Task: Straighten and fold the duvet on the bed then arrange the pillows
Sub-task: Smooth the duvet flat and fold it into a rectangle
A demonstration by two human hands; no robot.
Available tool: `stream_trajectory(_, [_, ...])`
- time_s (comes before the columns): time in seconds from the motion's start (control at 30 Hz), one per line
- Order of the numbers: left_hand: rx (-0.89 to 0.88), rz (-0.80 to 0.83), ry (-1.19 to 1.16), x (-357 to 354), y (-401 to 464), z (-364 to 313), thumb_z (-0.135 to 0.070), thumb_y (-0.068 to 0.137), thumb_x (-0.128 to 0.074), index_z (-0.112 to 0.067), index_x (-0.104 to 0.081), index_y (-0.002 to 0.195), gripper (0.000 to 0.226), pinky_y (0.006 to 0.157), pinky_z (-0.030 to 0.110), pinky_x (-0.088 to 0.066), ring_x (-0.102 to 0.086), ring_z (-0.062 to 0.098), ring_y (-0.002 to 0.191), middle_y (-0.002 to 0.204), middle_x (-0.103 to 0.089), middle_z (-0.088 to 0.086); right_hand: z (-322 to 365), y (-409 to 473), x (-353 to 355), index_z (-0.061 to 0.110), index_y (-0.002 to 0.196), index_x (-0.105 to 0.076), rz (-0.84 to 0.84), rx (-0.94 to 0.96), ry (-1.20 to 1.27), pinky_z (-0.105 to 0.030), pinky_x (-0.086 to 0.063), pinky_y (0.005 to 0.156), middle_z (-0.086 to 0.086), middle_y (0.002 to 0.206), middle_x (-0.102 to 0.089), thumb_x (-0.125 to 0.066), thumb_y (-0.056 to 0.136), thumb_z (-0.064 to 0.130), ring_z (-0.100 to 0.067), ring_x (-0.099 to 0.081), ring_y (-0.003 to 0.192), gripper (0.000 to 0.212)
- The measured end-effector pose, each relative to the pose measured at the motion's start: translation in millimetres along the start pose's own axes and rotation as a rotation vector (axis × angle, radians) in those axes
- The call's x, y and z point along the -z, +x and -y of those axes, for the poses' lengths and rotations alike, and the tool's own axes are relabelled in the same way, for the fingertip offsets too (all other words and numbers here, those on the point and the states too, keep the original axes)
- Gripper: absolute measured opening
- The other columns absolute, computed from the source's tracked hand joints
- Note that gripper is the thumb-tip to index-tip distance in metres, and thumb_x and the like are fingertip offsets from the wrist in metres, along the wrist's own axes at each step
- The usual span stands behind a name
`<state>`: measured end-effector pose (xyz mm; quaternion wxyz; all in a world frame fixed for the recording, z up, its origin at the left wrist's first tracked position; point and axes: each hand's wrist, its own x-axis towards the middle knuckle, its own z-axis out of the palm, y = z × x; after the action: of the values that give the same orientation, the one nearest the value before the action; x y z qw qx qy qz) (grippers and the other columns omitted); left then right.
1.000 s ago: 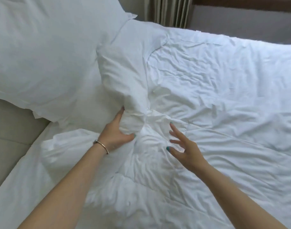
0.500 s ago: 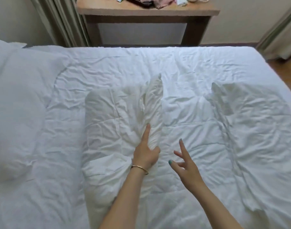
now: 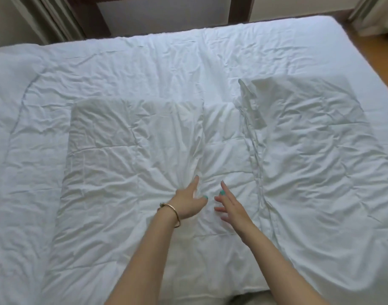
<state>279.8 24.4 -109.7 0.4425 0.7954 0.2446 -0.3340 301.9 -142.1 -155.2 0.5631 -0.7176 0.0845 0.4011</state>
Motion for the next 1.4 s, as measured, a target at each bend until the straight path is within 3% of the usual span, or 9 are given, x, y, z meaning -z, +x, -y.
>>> stream_trajectory(0.17, [-0.17,-0.298,-0.193,21,-20,9,-0.029,0.1,-0.046,-0.044,-0.046,0.135,0.038,0.108,0.032,-0.039,-0.052,0.013,0.122,0.132,-0.053,-0.007,6,13,-6,0.048,0.149,-0.005,0.198,-0.008,0.084,-0.032,-0.037,0.107,0.01,0.149,-0.037,-0.044,0.097,0.051,-0.01,-0.044,0.129,0.066])
stream_trajectory(0.3, [0.141,-0.432,0.414,-32,15,56,-0.053,0.099,-0.029,-0.055,-0.002,0.146,0.054,0.114,0.057,0.002,0.016,0.028,0.146,0.16,0.014,-0.007,-2,14,-16,0.043,0.149,0.009,0.188,0.113,0.047,-0.016,-0.024,0.106,0.029,0.148,-0.012,-0.062,0.092,0.041,0.004,-0.02,0.138,0.091])
stream_trajectory(0.4, [0.18,-0.439,0.442,-54,45,61,-0.055,0.098,-0.023,-0.056,0.008,0.144,0.055,0.112,0.06,0.008,0.025,0.026,0.144,0.157,0.025,-0.011,-15,15,-23,0.052,0.146,0.014,0.124,0.185,-0.21,-0.019,-0.031,0.099,0.023,0.135,-0.025,-0.074,0.08,0.043,0.001,-0.031,0.124,0.111])
stream_trajectory(0.63, [-0.013,-0.534,0.359,-33,33,79,-0.054,0.087,-0.015,-0.055,-0.017,0.144,0.057,0.112,0.045,-0.001,0.004,0.013,0.147,0.16,-0.006,-0.016,-28,23,-12,0.035,0.149,-0.032,0.243,0.249,-0.404,-0.003,-0.027,0.102,0.014,0.147,-0.042,-0.064,0.077,0.004,-0.001,-0.038,0.133,0.084])
stream_trajectory(0.87, [0.136,-0.398,0.65,-50,50,61,-0.053,0.098,-0.019,-0.048,0.018,0.145,0.06,0.113,0.058,-0.002,0.02,0.023,0.146,0.158,0.023,-0.008,-49,-12,31,0.043,0.127,-0.059,0.013,0.092,-0.427,-0.018,-0.042,0.1,0.016,0.131,-0.056,-0.063,0.086,0.024,-0.003,-0.053,0.118,0.045])
stream_trajectory(1.03, [-0.171,-0.791,0.251,-71,70,-27,-0.035,0.084,-0.053,-0.013,-0.056,0.124,0.046,0.106,0.046,-0.029,-0.039,0.033,0.129,0.134,-0.05,0.012,-39,-22,91,0.038,0.136,-0.049,-0.699,0.294,-1.064,-0.053,-0.036,0.096,-0.009,0.137,-0.048,-0.067,0.068,0.057,-0.036,-0.046,0.124,0.072])
stream_trajectory(1.13, [-0.429,-0.497,0.121,-116,97,-85,-0.049,0.089,-0.057,-0.016,-0.039,0.143,0.066,0.112,0.04,-0.03,-0.036,0.027,0.133,0.142,-0.044,0.01,-48,-19,117,0.046,0.147,0.015,-0.593,-0.195,-1.159,-0.062,-0.016,0.105,-0.021,0.156,0.013,-0.061,0.065,0.074,-0.044,0.003,0.142,0.115])
stream_trajectory(1.2, [-0.39,-0.348,0.011,-140,120,-119,-0.054,0.083,-0.064,-0.024,-0.018,0.152,0.087,0.112,0.037,-0.029,-0.033,0.025,0.133,0.145,-0.035,0.009,-60,-12,125,0.048,0.139,0.034,-0.538,-0.25,-1.241,-0.059,-0.032,0.101,-0.025,0.152,0.02,-0.064,0.081,0.054,-0.044,-0.002,0.14,0.114])
stream_trajectory(1.4, [-0.378,-0.175,-0.227,-149,149,-164,-0.012,0.09,-0.055,-0.04,-0.008,0.15,0.081,0.08,0.021,-0.04,-0.056,0.018,0.093,0.138,-0.049,0.002,-44,-16,179,0.051,0.148,-0.003,-0.375,-0.07,-1.056,-0.029,-0.047,0.085,-0.008,0.121,-0.026,-0.061,0.078,0.007,-0.023,-0.048,0.09,0.101])
